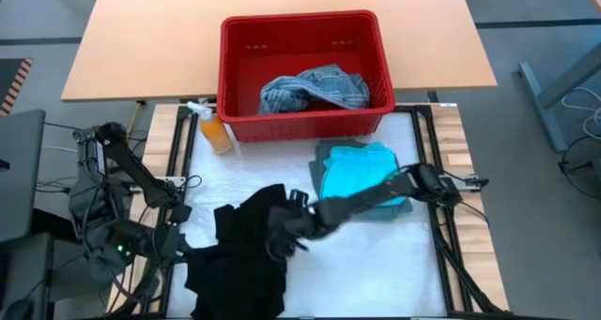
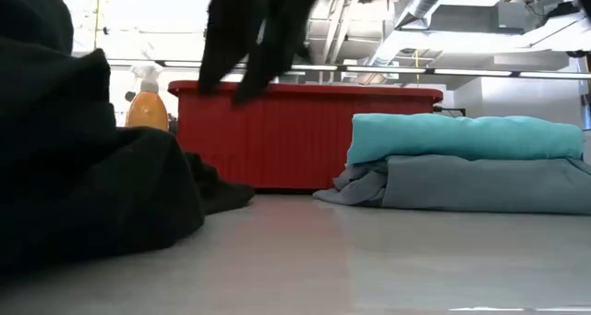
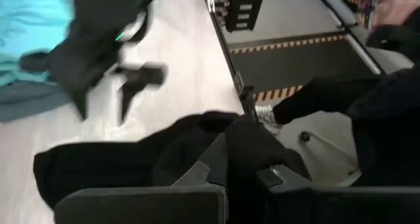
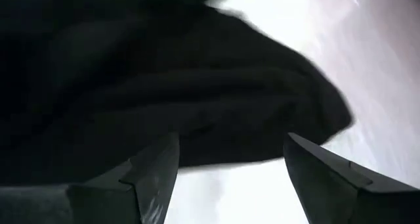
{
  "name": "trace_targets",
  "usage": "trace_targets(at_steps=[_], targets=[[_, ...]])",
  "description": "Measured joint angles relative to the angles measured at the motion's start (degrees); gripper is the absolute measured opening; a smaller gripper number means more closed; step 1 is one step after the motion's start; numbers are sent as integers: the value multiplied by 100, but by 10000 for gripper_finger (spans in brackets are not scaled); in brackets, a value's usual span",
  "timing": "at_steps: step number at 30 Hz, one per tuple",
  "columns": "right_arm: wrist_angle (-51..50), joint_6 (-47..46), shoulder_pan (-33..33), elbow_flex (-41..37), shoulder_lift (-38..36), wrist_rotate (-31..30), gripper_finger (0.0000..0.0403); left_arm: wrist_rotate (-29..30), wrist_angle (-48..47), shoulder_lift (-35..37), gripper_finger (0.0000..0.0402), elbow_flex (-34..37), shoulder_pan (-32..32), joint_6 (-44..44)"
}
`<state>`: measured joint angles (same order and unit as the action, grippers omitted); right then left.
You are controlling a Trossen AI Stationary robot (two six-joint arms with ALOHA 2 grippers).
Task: Fold Laundry from Bin
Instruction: Remove the black shirt from the red bin on the table
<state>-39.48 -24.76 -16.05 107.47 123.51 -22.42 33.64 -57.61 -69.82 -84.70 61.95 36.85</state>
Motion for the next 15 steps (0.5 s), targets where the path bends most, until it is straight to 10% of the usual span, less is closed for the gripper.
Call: trace_targets(at_steps=[15], targets=[[1506, 253, 1162, -152, 1399, 2, 279, 530, 240, -2, 0, 699, -35, 527]])
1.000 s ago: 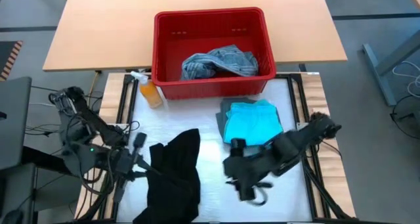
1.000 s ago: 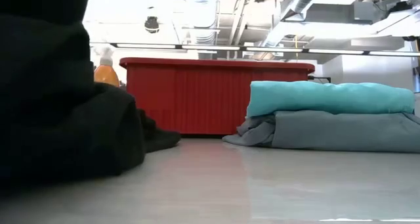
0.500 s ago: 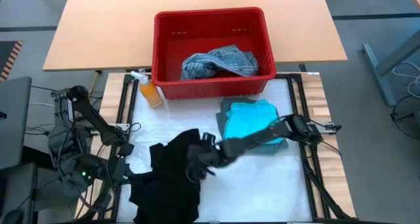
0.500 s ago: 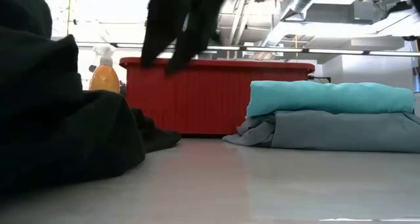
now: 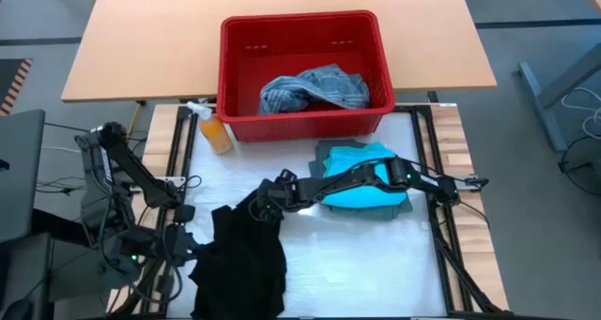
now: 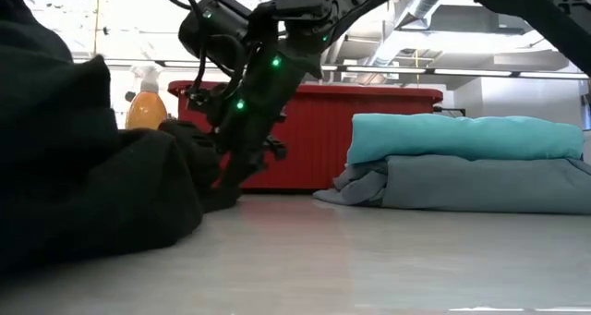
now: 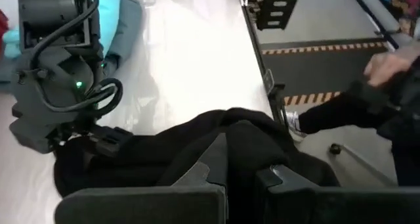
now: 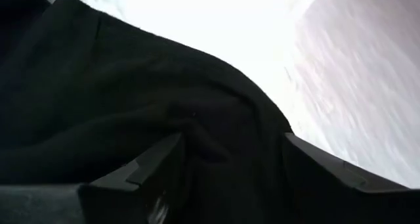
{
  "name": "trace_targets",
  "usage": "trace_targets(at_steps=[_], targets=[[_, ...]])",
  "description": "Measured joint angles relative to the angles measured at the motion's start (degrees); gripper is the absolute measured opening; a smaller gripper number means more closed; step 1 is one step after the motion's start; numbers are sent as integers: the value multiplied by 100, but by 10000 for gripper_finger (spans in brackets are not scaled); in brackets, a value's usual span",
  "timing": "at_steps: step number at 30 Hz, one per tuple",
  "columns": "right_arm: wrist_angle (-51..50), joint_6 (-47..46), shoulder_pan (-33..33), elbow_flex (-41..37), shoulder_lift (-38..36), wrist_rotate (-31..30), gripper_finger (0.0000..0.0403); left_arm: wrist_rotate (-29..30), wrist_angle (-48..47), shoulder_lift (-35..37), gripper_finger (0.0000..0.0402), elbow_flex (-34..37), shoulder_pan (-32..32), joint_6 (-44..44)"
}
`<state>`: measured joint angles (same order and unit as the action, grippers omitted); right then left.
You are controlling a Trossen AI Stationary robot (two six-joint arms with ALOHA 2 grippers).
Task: Fold Laundry from Bin
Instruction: Remove the black shirt from the red bin on the table
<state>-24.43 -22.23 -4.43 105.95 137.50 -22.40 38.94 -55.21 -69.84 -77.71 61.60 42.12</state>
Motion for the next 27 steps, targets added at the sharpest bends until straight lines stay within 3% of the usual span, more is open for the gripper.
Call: trace_targets(at_steps=[4, 9, 10, 15, 20, 23, 27], targets=[[-253, 276, -9, 5, 2, 137, 209, 311, 138, -2, 0, 294, 0, 180], [-891, 789, -189, -26, -291, 207, 43, 544, 870, 0, 0, 884, -136, 37], [-1046, 880, -226, -34, -379, 213, 28, 531, 1067, 0, 0, 1022, -214, -27], [-1737, 1138, -459, -56, -1147, 62, 46, 264, 2258, -4, 0, 1553, -856, -1059], [-2240, 1481, -649, -37, -2109, -27, 32, -1023, 3346, 82, 0, 1602, -1779, -2558], [-2714, 1426, -763, -67, -2725, -402, 31, -1712, 3513, 343, 0, 1602, -2101, -2958], [-2687, 1234, -938, -552, -3968, -979, 31, -1740, 3534, 919, 0, 1602, -2028, -3156]])
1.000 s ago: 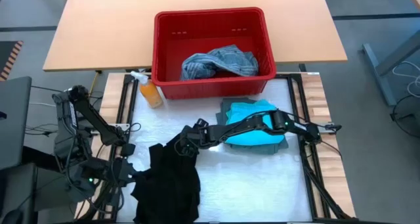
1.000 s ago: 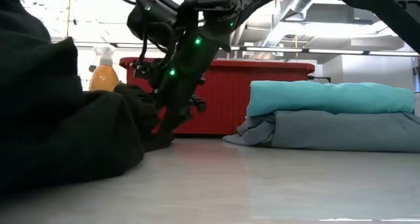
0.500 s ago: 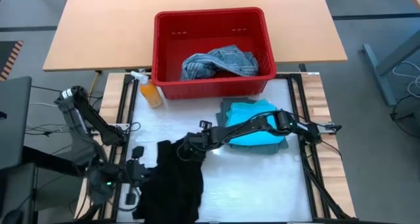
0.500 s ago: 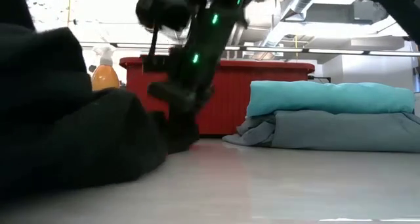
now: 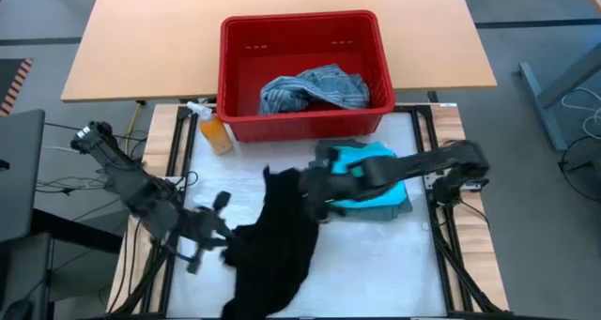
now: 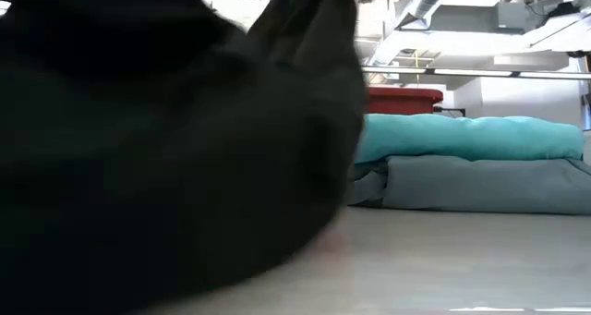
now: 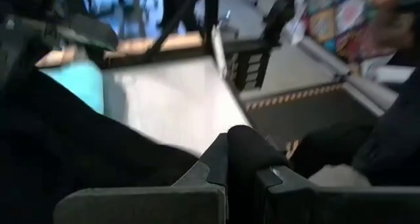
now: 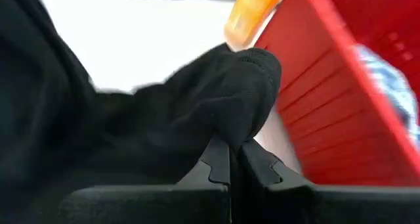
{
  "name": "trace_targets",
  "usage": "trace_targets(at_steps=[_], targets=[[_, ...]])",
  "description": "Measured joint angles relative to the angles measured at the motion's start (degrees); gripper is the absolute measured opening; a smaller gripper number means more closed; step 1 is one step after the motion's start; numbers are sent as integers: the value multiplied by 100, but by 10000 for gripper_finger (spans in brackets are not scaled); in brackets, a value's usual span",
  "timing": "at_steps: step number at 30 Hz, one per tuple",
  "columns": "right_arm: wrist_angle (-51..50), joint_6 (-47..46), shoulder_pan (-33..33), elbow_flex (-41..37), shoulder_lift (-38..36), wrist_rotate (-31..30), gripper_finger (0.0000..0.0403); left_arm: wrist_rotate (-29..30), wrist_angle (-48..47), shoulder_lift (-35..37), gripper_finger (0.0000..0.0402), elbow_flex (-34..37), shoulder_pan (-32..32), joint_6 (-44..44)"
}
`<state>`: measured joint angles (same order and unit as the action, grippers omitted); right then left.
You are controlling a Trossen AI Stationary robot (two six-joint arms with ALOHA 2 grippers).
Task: Fold Laundry from Bin
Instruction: Remove the black shirt from the red bin on the table
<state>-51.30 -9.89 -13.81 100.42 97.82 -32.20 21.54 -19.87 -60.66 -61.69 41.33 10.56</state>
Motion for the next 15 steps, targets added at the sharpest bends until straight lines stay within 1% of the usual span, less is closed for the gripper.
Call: trace_targets(at_steps=[3, 5, 8, 9, 11, 13, 15], targets=[[661, -202, -163, -690, -943, -185, 37, 125, 191, 441, 0, 0, 314, -356], [1555, -232, -288, -1249, -1557, -266, 39, 301, 380, 676, 0, -1, 519, -607], [3018, -223, -502, -2103, -2304, -211, 37, 498, 504, 856, 0, -4, 732, -887], [3433, -226, -581, -2378, -2481, -149, 34, 574, 496, 866, 0, -4, 774, -935], [3928, -247, -750, -2856, -2733, -95, 32, 675, 412, 844, 0, -4, 840, -924], [4169, -489, -955, -3246, -2873, -88, 32, 779, 156, 800, 0, -4, 910, -681], [4177, -875, -1207, -3558, -2927, -89, 34, 807, -317, 737, 0, -4, 983, -185]])
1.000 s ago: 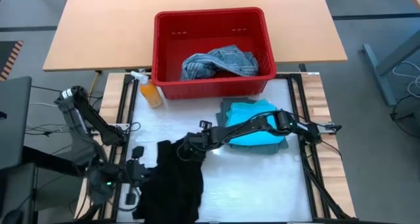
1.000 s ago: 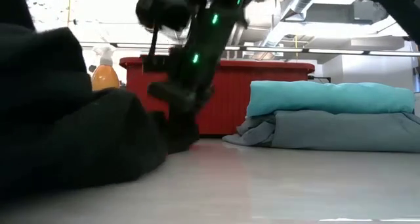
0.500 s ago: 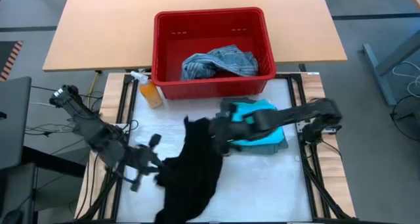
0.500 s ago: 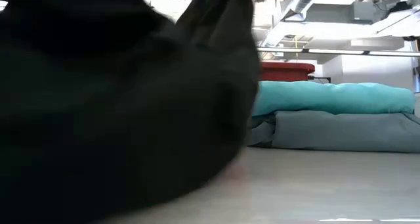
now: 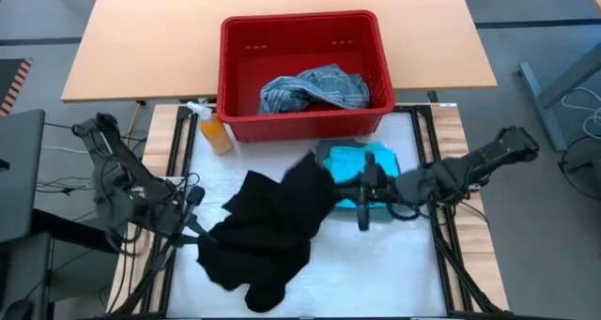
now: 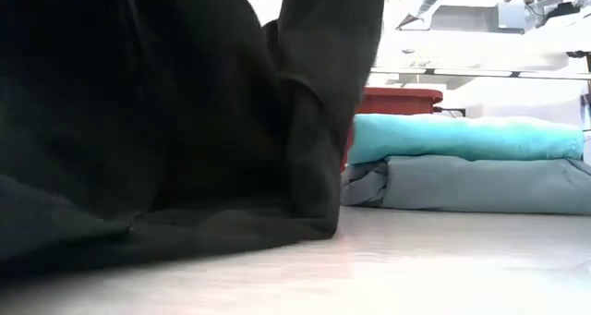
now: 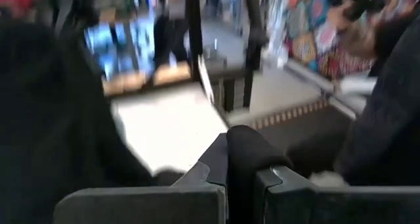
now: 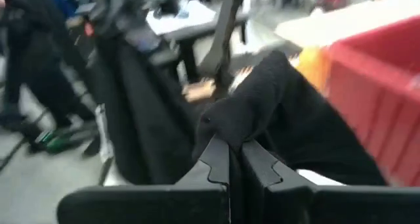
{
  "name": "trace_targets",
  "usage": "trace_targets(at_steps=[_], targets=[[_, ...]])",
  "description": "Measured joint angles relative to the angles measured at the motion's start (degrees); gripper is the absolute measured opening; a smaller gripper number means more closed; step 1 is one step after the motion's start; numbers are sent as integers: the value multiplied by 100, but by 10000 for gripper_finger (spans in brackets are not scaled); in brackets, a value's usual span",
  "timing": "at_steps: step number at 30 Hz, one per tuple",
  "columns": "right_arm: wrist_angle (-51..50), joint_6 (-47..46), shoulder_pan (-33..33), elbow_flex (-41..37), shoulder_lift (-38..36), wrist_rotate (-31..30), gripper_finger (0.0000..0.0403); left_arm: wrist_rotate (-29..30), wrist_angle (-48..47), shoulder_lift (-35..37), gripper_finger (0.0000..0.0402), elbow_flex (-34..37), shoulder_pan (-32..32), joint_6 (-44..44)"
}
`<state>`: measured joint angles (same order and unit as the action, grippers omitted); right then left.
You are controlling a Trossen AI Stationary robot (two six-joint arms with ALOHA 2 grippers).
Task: Fold Laundry from Bin
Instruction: Remove the black shirt from the red bin on the table
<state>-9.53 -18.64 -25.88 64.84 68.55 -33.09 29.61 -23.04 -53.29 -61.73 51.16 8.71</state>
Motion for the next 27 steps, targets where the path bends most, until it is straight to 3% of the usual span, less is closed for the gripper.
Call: trace_targets(at_steps=[5, 13, 16, 19, 22, 27], targets=[[-321, -1418, -803, -696, 324, 696, 35, -39, -1019, -256, 0, 260, 184, 1748], [-843, -3983, -1421, -1023, 1650, 1401, 35, -856, -1000, -575, 0, 1265, 223, 3814], [-726, -4258, -1363, -1021, 2114, 1647, 36, -745, -906, -599, 0, 1618, 223, 4391], [-515, -4312, -1267, -1021, 2487, 1976, 35, -411, -19, -598, 4, 2127, 221, 4413], [-299, -4310, -1176, -1021, 2709, 2299, 36, -981, 863, -599, 24, 2546, 148, 4324], [-252, -4347, -1149, -1017, 2828, 2564, 37, -1389, 1119, -598, 79, 2660, -74, 4689]])
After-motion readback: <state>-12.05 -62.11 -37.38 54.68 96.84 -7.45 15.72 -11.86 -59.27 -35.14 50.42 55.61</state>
